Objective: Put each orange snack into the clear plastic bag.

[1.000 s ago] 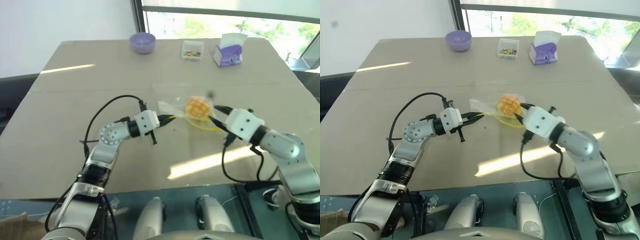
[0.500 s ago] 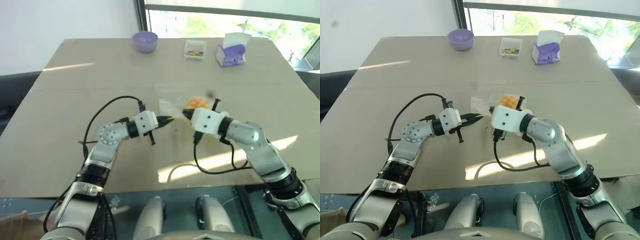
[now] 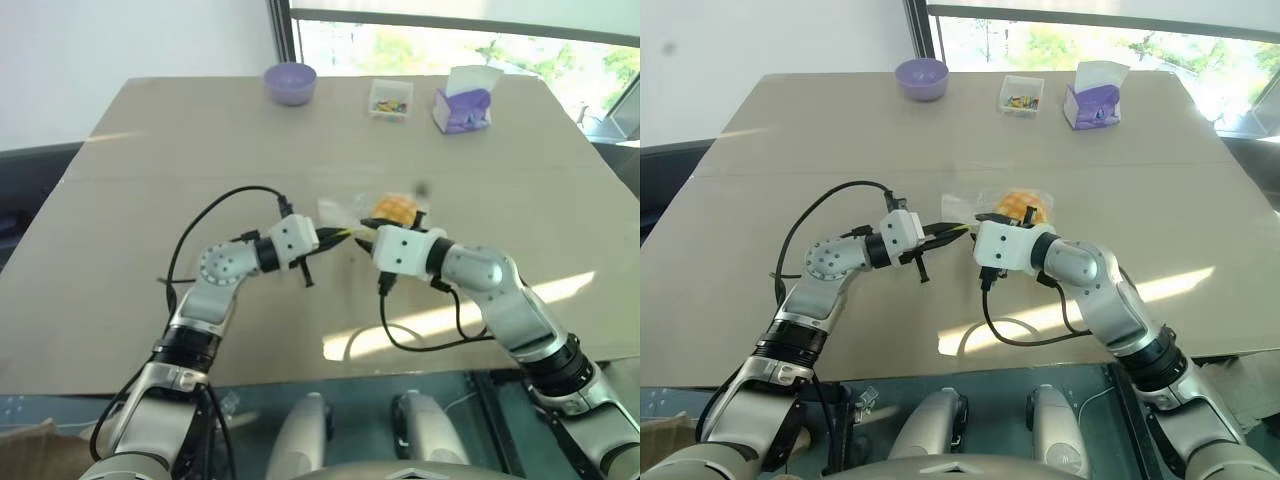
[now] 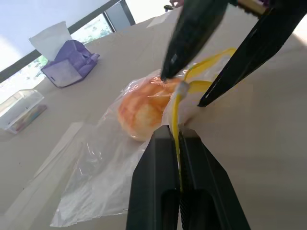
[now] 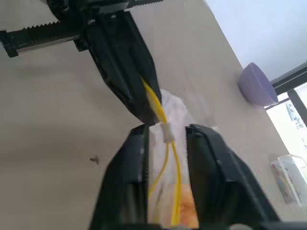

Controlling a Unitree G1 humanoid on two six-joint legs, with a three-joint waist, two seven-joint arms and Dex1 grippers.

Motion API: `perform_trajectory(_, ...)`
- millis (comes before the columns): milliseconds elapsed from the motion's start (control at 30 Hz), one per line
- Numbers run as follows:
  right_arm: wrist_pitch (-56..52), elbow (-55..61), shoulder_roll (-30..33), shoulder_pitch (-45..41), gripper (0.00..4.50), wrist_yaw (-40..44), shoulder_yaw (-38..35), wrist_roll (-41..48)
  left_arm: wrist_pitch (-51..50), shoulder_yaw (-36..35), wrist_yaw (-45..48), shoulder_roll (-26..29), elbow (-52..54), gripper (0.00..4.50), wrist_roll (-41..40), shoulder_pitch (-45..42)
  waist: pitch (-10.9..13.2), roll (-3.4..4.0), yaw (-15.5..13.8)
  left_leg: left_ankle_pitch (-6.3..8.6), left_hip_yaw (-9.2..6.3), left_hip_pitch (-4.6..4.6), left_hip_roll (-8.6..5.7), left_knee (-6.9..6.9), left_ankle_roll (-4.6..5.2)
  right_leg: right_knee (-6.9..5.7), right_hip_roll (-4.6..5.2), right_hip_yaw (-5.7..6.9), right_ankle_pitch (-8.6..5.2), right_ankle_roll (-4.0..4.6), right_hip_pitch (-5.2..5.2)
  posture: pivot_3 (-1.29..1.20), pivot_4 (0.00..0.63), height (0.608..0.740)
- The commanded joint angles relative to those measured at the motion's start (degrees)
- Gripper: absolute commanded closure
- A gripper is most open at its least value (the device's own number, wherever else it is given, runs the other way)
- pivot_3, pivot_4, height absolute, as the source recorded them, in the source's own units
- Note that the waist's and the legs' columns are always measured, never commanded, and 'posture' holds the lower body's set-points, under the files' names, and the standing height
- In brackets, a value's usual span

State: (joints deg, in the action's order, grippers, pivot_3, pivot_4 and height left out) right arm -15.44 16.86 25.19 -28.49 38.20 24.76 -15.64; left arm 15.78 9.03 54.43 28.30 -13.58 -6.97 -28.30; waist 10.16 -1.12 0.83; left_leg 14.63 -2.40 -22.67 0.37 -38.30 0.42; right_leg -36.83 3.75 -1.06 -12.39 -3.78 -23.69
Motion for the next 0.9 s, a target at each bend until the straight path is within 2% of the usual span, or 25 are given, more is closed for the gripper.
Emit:
perform_trajectory(33, 2.3, 0.0, -0.4, -0.9, 3.86, -0.4, 0.1, -1.1, -1.6, -1.4, -0.5, 0.1, 4.0, 4.50, -1.5, -1.0, 0.0, 0.00, 0.0, 0.00, 0.00, 0.00, 0.00, 0.00, 0.00, 0.00, 0.00, 0.00, 0.00, 0.00, 0.00, 0.00, 0.150, 0.740)
perform_trajectory(433, 4.2, -1.3, -1.0, -1.4, 3.86, -0.2, -0.9, -2.8, -3.9, -1.7, -0.8, 0.0, 6.1, 4.50, -1.5, -0.5, 0.0, 0.00, 0.0, 0.00, 0.00, 0.00, 0.00, 0.00, 0.00, 0.00, 0.00, 0.00, 0.00, 0.00, 0.00, 0.00, 0.150, 0.740)
perform_trajectory(900, -0.1, 1.8, -2.8, -1.0, 3.86, 0.7, -3.0, -0.1, -6.3, -1.4, -1.1, 0.1, 7.5, 4.50, -1.1, -1.0, 0.0, 0.00, 0.0, 0.00, -0.01, 0.00, 0.00, 0.00, 0.00, 0.00, 0.00, 0.00, 0.00, 0.00, 0.00, 0.00, 0.150, 0.740)
